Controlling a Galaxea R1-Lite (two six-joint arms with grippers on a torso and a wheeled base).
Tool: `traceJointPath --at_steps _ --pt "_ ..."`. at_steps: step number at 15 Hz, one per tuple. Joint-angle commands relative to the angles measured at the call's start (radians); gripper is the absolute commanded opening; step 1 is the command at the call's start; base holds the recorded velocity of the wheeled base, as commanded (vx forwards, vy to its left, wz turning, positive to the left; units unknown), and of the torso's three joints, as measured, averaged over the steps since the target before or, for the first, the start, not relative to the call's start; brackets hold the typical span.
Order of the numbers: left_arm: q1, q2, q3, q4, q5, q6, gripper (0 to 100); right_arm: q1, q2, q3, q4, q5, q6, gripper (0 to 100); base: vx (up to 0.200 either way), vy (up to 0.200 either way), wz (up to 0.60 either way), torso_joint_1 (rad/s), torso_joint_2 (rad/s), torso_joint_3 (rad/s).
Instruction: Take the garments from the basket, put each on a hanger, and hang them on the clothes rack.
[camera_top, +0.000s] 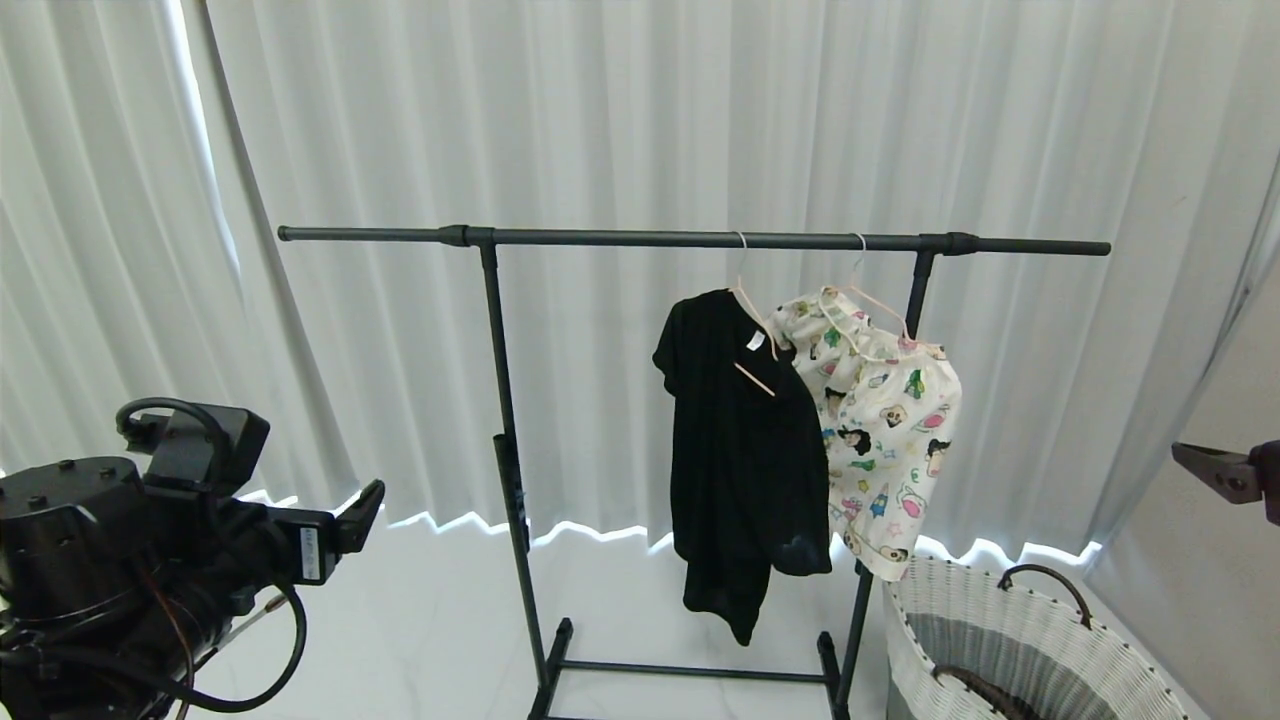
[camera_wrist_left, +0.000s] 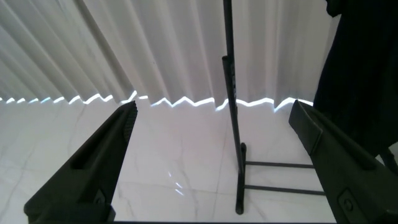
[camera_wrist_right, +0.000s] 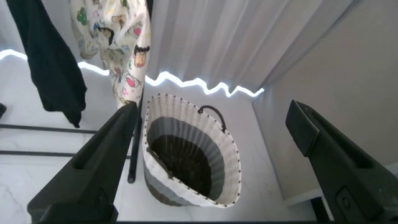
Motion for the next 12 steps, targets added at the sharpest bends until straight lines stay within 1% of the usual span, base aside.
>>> traceJointPath --at_steps 1,6,8,12 --pt "-0.001 -0.002 -0.002 -0.001 0.000 -0.001 100 -0.002 0.001 0.003 -0.001 -0.001 0.000 100 0.000 0.000 0.00 -0.212 0.48 0.251" --pt "-0.001 -0.042 0.017 -0.001 0.002 -0.001 100 -0.038 -0.004 0.015 -0.001 -0.001 0.000 100 0.000 0.000 0.00 -0.216 0.50 0.278" --pt "-0.002 -0.092 0.057 -0.001 0.002 -0.001 100 -0.051 -0.031 0.043 -0.001 0.000 -0.001 100 0.000 0.000 0.00 -0.200 0.49 0.281" --pt "-0.002 -0.170 0.121 -0.001 0.005 0.002 100 -0.051 -0.079 0.087 -0.001 0.000 -0.001 100 0.000 0.000 0.00 -0.194 0.48 0.286"
